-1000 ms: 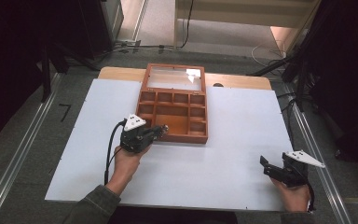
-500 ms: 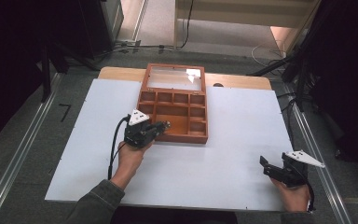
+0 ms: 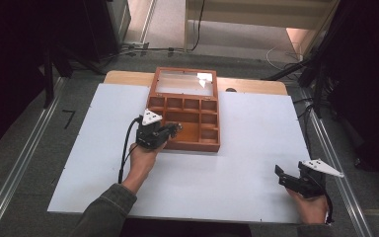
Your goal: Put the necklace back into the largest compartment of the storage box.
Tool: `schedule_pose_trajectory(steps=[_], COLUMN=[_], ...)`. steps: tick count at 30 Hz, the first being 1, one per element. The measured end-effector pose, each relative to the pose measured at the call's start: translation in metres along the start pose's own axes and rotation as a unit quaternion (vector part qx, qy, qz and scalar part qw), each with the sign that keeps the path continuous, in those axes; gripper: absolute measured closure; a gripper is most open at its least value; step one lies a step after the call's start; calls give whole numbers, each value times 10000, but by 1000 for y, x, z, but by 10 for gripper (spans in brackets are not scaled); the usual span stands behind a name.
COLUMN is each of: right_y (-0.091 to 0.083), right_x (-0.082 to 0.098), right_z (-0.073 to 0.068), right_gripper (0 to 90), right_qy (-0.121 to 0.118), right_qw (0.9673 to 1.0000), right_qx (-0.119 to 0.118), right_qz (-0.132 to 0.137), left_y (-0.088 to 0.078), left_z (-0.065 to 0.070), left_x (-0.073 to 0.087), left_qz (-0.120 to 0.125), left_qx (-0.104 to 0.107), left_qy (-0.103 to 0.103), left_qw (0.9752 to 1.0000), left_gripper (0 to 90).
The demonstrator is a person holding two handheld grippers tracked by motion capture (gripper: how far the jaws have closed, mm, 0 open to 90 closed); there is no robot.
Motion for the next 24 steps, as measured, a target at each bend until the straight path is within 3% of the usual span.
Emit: schedule_pose_trajectory(steps=[7, 24], right_y=[0, 1], right_x=[0, 0], right_z=[0, 1], right_gripper=[103, 104], right_qy=[0, -1], right_qw=[10000, 10000], right_qx=[-9, -31], right_qz=[0, 18], left_y=[11, 35], left_z=[-2, -2], left_x=[-4, -9], left_qz=[2, -127], left_qx=[14, -197], left_qy=[-52, 14], left_qw=[10000, 9997], left_gripper=[866, 856])
Point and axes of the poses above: each handheld gripper's, and its own axes: y roughly forward along the jaws, x roughly out of its underside, z roughly to its right, the point moved 5 cm from there along y, roughly forward along the jaws, and after that the axes turned 3 degrees about -z, right-handed, at the moved point
